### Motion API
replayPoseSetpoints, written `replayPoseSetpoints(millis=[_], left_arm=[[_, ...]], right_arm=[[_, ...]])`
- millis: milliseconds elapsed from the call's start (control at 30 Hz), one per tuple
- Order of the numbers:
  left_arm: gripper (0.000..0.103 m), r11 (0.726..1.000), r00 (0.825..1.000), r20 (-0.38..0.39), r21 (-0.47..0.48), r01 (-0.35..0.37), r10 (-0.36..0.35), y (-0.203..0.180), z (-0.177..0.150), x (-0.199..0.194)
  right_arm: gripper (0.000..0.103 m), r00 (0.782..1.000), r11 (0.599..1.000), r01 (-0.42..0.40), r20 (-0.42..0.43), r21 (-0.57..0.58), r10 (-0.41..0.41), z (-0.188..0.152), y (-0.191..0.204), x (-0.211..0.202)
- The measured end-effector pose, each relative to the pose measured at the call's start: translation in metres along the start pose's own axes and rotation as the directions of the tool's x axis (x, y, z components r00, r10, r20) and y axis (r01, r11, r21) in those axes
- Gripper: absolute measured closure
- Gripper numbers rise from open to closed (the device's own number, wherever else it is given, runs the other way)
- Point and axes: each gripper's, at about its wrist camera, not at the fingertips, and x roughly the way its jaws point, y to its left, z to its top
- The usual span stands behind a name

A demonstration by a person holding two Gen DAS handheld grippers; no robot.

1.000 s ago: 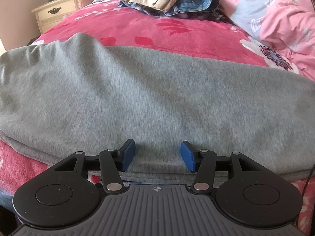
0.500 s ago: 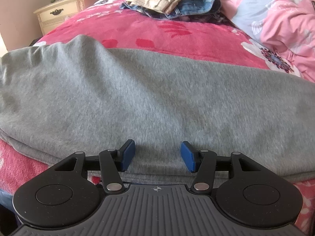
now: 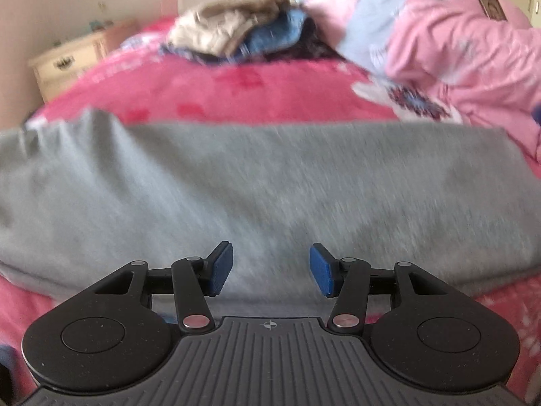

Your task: Fold clothes

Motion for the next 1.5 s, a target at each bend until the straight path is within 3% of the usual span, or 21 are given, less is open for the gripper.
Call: replayPoseSetpoints(millis=[100, 167, 233, 333, 367, 400, 467, 567, 667, 700, 767, 867, 933, 967, 1033, 1133, 1267, 1333, 1500], left_arm=[[0.052, 1.000, 1.000, -0.006, -0.027, 0.010, -0.010, 0.005, -0.009, 0.002], [0.052, 0.999, 1.000, 0.009, -0.045, 0.010, -0.010, 0.011, -0.007, -0.002], [0.052, 0.998, 1.000, 0.024, -0.062, 0.011, -0.009, 0.018, -0.005, -0.006], [0.052, 0.996, 0.999, 0.047, -0.088, 0.012, -0.008, 0.028, -0.003, -0.013], [0.052, 0.995, 0.998, 0.054, -0.097, 0.013, -0.008, 0.031, -0.002, -0.015], [0.052, 0.994, 0.998, 0.062, -0.105, 0.014, -0.007, 0.034, -0.001, -0.017], [0.052, 0.991, 0.997, 0.074, -0.137, 0.010, 0.000, 0.043, 0.002, -0.019], [0.052, 0.973, 0.997, 0.064, -0.228, -0.031, 0.047, 0.066, 0.007, -0.009], [0.052, 0.942, 0.994, 0.025, -0.324, -0.092, 0.106, 0.090, 0.007, 0.005], [0.052, 0.927, 0.992, 0.002, -0.356, -0.118, 0.127, 0.098, 0.005, 0.010], [0.053, 0.903, 0.993, 0.011, -0.417, -0.101, 0.116, 0.111, -0.003, 0.011], [0.053, 0.913, 0.993, 0.029, -0.397, -0.094, 0.115, 0.112, -0.008, 0.009], [0.053, 0.922, 0.993, 0.041, -0.377, -0.092, 0.115, 0.110, -0.012, 0.008], [0.053, 0.926, 0.992, 0.046, -0.367, -0.090, 0.115, 0.110, -0.013, 0.007], [0.053, 0.934, 0.992, 0.058, -0.346, -0.088, 0.115, 0.109, -0.017, 0.006], [0.053, 0.945, 0.991, 0.075, -0.315, -0.085, 0.115, 0.107, -0.022, 0.004], [0.052, 0.953, 0.989, 0.085, -0.288, -0.094, 0.123, 0.103, -0.024, 0.004], [0.051, 0.955, 0.988, 0.086, -0.278, -0.101, 0.129, 0.101, -0.025, 0.004], [0.050, 0.948, 0.988, 0.095, -0.306, -0.083, 0.118, 0.105, -0.027, 0.004]], right_arm=[[0.078, 0.992, 0.989, -0.062, -0.116, -0.131, 0.047, 0.013, 0.026, 0.037], [0.079, 0.974, 0.981, -0.099, -0.216, -0.166, 0.062, 0.009, 0.033, 0.066], [0.080, 0.940, 0.978, -0.094, -0.340, -0.188, 0.025, -0.001, 0.029, 0.095], [0.080, 0.861, 0.976, -0.033, -0.502, -0.215, -0.081, -0.012, 0.012, 0.124], [0.080, 0.852, 0.981, -0.040, -0.520, -0.192, -0.067, -0.009, 0.007, 0.122], [0.080, 0.856, 0.984, -0.053, -0.515, -0.169, -0.042, -0.002, 0.004, 0.116], [0.080, 0.893, 0.984, -0.081, -0.450, -0.161, 0.000, 0.023, 0.007, 0.100], [0.077, 0.958, 0.985, -0.124, -0.271, -0.119, 0.088, 0.074, 0.013, 0.095], [0.077, 0.989, 0.986, -0.130, -0.080, -0.108, 0.122, 0.117, 0.030, 0.121], [0.077, 0.991, 0.984, -0.136, -0.036, -0.116, 0.132, 0.128, 0.039, 0.134], [0.081, 0.987, 0.978, -0.157, 0.015, -0.138, 0.161, 0.143, 0.059, 0.167], [0.089, 0.986, 0.970, -0.158, 0.024, -0.185, 0.165, 0.146, 0.079, 0.214], [0.098, 0.994, 0.970, -0.111, -0.029, -0.218, 0.107, 0.139, 0.075, 0.244], [0.096, 0.998, 0.968, -0.058, -0.042, -0.244, 0.049, 0.132, 0.068, 0.256], [0.097, 0.999, 0.979, 0.000, -0.031, -0.204, -0.007, 0.130, 0.048, 0.256], [0.097, 1.000, 0.994, 0.029, 0.002, -0.105, -0.029, 0.139, 0.029, 0.243], [0.094, 0.983, 0.990, -0.129, 0.125, -0.058, 0.135, 0.165, 0.045, 0.231], [0.085, 0.965, 0.979, -0.198, 0.162, -0.056, 0.205, 0.180, 0.061, 0.240], [0.084, 0.929, 0.934, -0.328, 0.134, -0.140, 0.346, 0.209, 0.101, 0.288]])
